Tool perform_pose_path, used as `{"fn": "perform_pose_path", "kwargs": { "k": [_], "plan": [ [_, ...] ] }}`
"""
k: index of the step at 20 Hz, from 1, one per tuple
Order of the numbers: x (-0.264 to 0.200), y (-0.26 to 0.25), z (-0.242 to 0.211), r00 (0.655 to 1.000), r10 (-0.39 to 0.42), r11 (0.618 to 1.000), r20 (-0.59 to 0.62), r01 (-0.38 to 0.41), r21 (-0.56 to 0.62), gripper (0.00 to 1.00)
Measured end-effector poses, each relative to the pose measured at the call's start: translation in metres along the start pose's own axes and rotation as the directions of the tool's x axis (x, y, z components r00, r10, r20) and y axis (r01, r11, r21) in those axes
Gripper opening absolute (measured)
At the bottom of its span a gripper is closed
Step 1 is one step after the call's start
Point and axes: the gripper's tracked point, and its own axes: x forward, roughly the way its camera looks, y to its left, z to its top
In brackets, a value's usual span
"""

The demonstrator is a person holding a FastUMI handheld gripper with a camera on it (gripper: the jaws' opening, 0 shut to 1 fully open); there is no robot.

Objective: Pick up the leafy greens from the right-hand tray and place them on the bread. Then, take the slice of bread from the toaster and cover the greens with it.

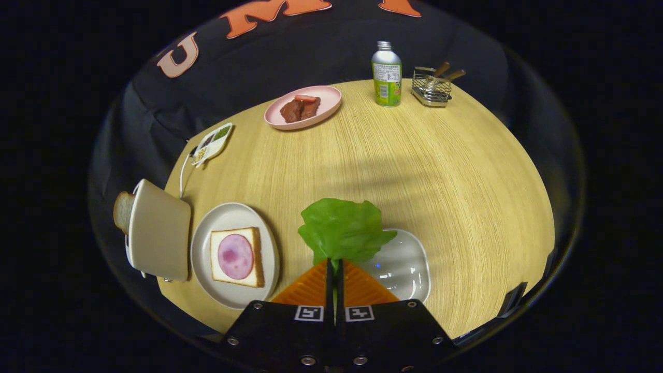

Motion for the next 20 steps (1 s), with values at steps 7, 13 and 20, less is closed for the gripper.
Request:
{"fn": "perform_pose_path", "kwargs": {
  "k": [7, 13, 20],
  "plan": [
    [-0.027, 0.077, 0.012, 0.990, 0.142, 0.984, 0.015, -0.139, -0.109, 0.01],
    [-0.017, 0.137, -0.006, 0.973, 0.224, 0.954, -0.063, -0.232, -0.191, 0.01],
    [0.009, 0.176, -0.027, 0.948, 0.273, 0.921, -0.166, -0.307, -0.238, 0.01]
  ]
}}
